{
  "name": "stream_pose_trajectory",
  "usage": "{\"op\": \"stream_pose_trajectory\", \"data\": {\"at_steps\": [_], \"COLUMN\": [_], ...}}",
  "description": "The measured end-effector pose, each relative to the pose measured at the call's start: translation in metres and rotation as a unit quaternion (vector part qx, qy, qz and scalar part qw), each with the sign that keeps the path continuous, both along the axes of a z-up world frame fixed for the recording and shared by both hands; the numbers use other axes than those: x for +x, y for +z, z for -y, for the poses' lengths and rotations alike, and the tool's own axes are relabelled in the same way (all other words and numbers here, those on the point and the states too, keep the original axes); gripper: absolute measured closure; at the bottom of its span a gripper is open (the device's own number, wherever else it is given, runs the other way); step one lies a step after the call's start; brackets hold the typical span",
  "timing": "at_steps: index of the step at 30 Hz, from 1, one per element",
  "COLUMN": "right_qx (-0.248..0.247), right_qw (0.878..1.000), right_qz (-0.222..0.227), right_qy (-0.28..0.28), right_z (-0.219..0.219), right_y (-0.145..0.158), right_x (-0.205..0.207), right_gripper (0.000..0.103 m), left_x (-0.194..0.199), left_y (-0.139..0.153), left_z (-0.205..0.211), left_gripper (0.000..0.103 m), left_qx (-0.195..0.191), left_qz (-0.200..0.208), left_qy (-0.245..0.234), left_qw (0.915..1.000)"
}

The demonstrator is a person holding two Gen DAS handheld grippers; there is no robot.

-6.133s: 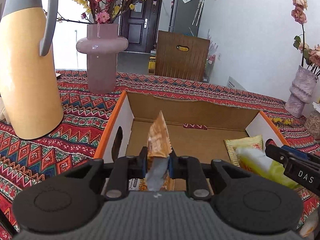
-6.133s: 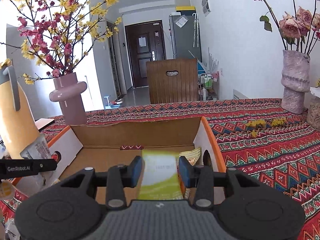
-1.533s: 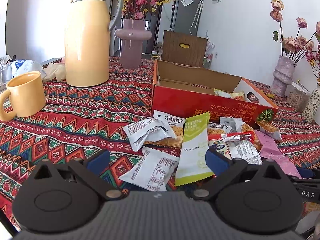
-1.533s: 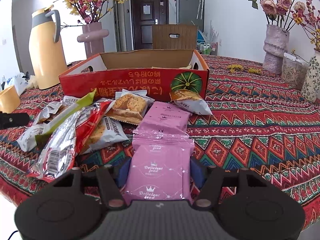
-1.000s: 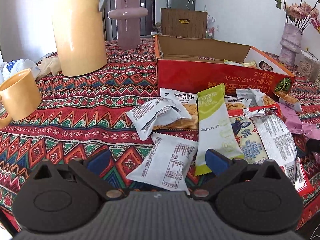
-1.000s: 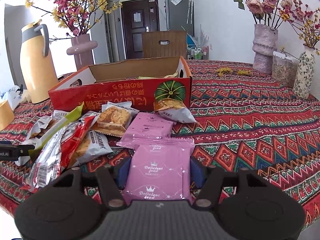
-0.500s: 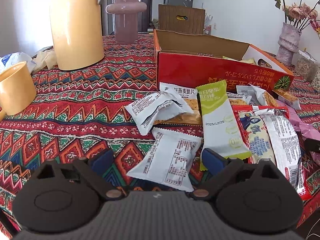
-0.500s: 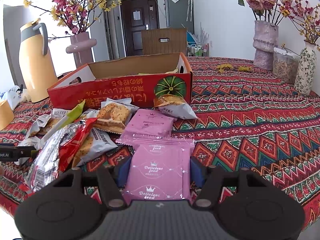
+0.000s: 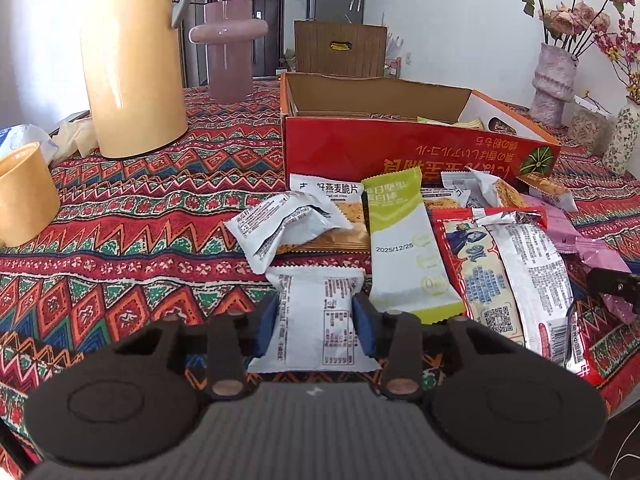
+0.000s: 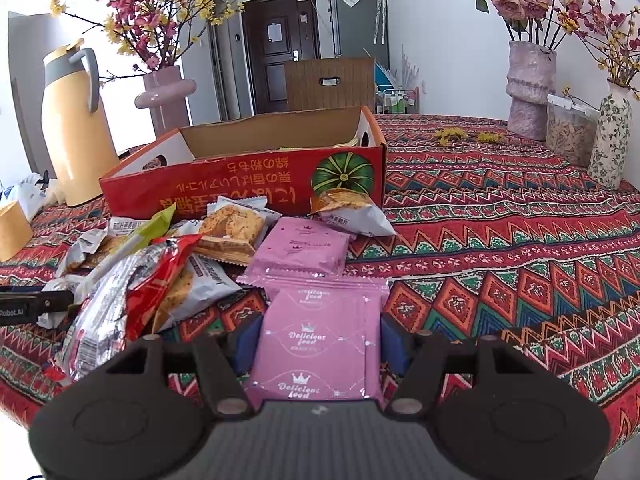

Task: Organize snacks
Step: 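Grasp a white cracker packet with the left gripper while the right gripper holds the pink packet, then lift both held packets and carry them over the cardboard box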

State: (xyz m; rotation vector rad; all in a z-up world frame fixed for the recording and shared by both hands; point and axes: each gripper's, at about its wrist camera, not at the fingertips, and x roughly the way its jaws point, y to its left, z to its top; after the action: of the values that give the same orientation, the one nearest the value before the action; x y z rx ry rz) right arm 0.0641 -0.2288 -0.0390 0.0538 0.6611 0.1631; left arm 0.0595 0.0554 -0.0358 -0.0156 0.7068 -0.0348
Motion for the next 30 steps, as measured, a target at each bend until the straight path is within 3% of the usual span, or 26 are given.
{"op": "stream_pose_trajectory", "data": {"at_steps": [18, 30], "right_qx": [0.007, 0.011], "right_qw": [1.000, 0.999], "right_qz": [0.017, 0.051], "right_qy": [0.002, 0.011], "right_z": [0.003, -0.003], "right_y": [0.008, 0.025], "right_x": [-0.007, 0.001], "right_gripper": [0.042, 0.042], "left_x": [-0.019, -0.008], "left_y": [0.022, 0.046], "left_z": [0.001, 0.013], "left_gripper": [0.063, 0.063], "left_qx": [0.001, -0.007], "left_qz": [0.042, 0.077], "left_qy": [0.007, -0.001], "left_qw": [0.9991, 0.9970]}}
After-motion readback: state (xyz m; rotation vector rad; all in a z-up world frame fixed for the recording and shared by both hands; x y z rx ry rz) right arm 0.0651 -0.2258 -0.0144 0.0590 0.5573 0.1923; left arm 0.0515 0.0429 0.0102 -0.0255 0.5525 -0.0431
